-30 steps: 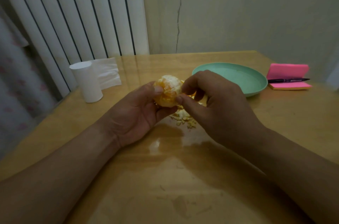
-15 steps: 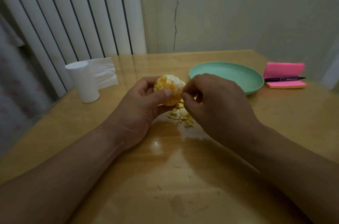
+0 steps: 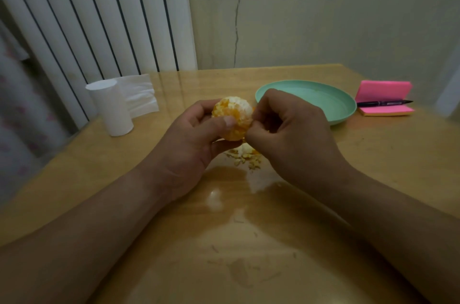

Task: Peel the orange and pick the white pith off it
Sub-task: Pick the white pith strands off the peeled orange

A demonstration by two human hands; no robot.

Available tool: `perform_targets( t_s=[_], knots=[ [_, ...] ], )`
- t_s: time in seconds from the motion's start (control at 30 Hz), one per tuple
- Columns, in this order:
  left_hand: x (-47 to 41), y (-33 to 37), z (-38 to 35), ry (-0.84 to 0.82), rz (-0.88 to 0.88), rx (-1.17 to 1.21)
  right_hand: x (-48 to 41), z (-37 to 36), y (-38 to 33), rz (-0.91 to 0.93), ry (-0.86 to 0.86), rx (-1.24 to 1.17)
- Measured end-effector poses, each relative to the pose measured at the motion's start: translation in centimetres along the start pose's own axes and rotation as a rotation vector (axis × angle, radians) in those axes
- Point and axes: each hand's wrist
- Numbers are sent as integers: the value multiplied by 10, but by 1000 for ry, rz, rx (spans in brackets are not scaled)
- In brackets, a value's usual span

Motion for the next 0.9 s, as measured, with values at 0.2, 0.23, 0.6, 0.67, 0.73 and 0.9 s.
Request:
perform_targets(
  t_s=[0.2, 0.23, 0.6, 0.67, 0.73, 0.9],
  knots=[
    [-1, 2, 4, -47, 23, 50, 1, 2, -1, -80, -96, -179],
    [-1, 3, 5, -56, 36, 57, 1, 2, -1, -90, -115, -208],
    [-1, 5, 6, -87, 126, 216, -1, 2, -1, -166, -216, -399],
    [-1, 5, 7, -89, 137, 242, -1, 2, -1, -161, -231, -427],
    [0, 6, 6, -85, 155, 260, -1, 2, 0, -162, -246, -450],
    [1, 8, 5, -62, 191, 296, -3, 3, 1, -163, -284, -497]
  ],
)
Point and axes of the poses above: each hand's wrist, its own x-axis away from the middle knuckle, its own z-axis out of the back of the hand, y = z × x, and after that the axes turned 15 degrees about -z, right-handed
